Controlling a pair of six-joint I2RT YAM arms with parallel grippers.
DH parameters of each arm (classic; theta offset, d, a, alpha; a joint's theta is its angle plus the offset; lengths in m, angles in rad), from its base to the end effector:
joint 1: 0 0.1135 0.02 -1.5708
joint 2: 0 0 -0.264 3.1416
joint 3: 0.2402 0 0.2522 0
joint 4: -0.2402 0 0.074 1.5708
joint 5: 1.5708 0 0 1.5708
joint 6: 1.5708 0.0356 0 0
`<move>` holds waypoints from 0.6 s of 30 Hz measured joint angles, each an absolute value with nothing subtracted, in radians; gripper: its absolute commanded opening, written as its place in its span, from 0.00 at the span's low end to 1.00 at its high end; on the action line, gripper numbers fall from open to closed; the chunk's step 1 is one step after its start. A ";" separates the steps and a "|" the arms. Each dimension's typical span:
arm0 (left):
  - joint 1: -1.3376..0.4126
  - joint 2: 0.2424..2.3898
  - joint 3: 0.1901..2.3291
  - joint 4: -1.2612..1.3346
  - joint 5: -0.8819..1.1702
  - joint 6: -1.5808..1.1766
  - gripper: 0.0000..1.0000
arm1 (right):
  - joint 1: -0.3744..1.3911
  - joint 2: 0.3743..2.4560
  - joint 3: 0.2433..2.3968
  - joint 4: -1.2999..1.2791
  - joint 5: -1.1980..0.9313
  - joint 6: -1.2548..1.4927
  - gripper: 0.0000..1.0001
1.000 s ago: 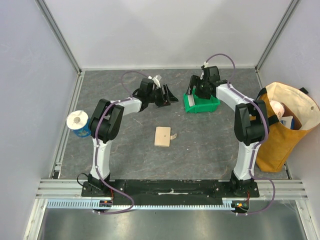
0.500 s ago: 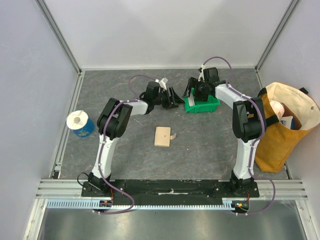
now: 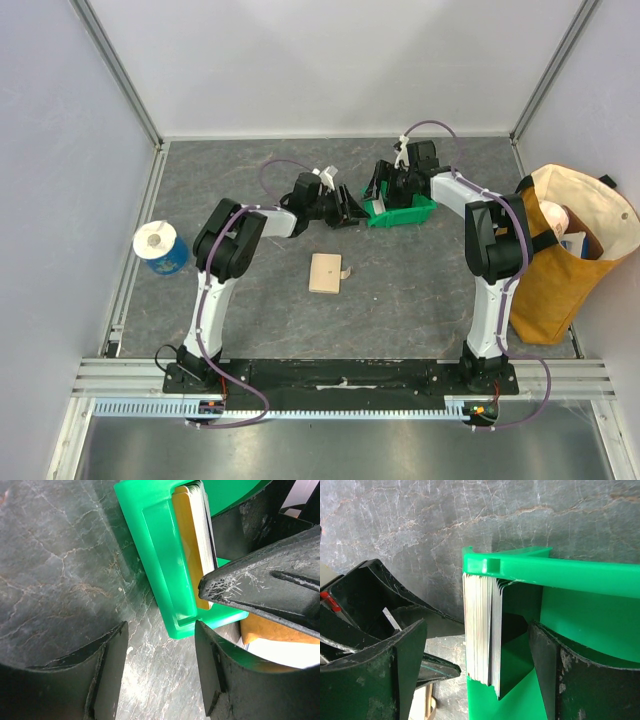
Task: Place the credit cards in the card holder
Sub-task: Pick up the credit card from the storage box.
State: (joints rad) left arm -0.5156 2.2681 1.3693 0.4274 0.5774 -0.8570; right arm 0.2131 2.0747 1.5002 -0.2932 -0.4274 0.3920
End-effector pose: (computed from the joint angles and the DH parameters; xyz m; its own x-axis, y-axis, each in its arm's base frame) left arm 0.4093 -0.2543 0.1144 -0.8908 -0.2232 -0.3959 0.2488 0.4895 -0.8357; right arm 0.4411 0.1105 0.1808 -0.8626 0.1691 -0.4767 -0.1351 0.8313 0.5392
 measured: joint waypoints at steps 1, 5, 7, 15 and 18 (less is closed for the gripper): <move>-0.515 2.264 1.361 0.429 0.577 -0.858 0.60 | 0.213 2.075 1.496 -0.291 -0.433 0.392 0.88; -0.514 2.261 1.352 0.429 0.577 -0.860 0.58 | 0.213 2.073 1.481 -0.284 -0.450 0.392 0.85; -0.514 2.260 1.351 0.429 0.577 -0.860 0.58 | 0.213 2.073 1.480 -0.284 -0.459 0.393 0.82; -0.513 2.259 1.351 0.420 0.575 -0.860 0.56 | 0.213 2.050 1.480 -0.281 -0.482 0.392 0.79; -0.513 2.259 1.351 0.417 0.574 -0.860 0.56 | 0.214 2.036 1.480 -0.276 -0.495 0.392 0.77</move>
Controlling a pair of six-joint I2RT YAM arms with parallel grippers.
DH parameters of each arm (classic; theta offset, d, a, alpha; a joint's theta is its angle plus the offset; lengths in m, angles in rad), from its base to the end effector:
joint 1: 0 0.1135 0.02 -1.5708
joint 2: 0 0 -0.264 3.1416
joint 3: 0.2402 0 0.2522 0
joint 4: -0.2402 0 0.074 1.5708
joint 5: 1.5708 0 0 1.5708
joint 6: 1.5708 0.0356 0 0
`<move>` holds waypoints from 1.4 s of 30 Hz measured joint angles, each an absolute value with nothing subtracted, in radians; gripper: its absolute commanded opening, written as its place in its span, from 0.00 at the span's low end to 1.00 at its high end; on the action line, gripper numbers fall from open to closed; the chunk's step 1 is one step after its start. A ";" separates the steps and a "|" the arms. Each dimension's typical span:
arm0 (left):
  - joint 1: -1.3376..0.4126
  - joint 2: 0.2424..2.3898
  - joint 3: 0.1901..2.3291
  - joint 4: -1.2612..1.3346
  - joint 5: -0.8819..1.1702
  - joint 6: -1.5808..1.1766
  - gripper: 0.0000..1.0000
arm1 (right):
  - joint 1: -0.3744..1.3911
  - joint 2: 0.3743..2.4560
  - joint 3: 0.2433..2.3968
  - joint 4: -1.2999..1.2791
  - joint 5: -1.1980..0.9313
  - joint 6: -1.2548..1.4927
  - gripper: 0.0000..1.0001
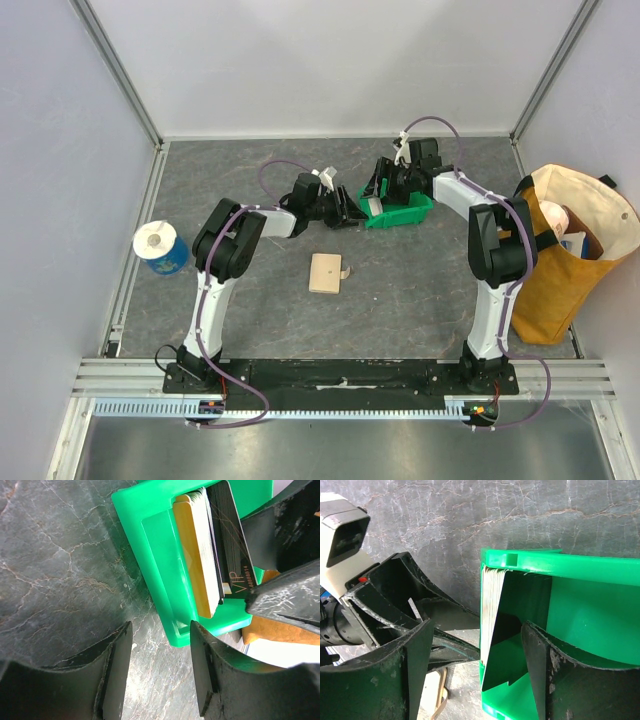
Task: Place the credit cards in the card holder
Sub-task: Pick up the credit card from the storage box.
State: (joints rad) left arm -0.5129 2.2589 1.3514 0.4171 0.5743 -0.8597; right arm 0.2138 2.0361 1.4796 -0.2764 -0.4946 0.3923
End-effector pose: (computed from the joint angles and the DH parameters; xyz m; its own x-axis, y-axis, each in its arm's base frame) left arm 0.4065 -0.2511 0.1124 -0.8963 -0.2252 -0.3819 0.2305 0.4991 -0.8353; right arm 0.4352 0.1118 0.1931 -0.8588 0.1579 -0.4874 -0.1845 0.7922 0.5817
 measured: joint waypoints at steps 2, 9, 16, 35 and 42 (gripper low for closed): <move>-0.513 2.259 1.351 0.416 0.574 -0.860 0.55 | 0.214 2.030 1.480 -0.275 -0.500 0.392 0.74; -0.513 2.258 1.351 0.413 0.575 -0.860 0.55 | 0.214 2.028 1.480 -0.271 -0.501 0.390 0.59; -0.513 2.258 1.351 0.412 0.577 -0.860 0.55 | 0.212 2.028 1.480 -0.273 -0.483 0.381 0.42; -0.513 2.257 1.351 0.406 0.578 -0.860 0.54 | 0.212 2.028 1.557 -0.364 -0.356 0.294 0.00; -0.513 2.217 1.309 0.390 0.557 -0.857 0.58 | 0.221 2.028 1.617 -0.391 -0.276 0.218 0.00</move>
State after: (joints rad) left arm -0.5129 2.2173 1.3087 0.3897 0.5571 -0.8566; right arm 0.2207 2.0281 1.6173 -0.3908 -0.2760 0.2184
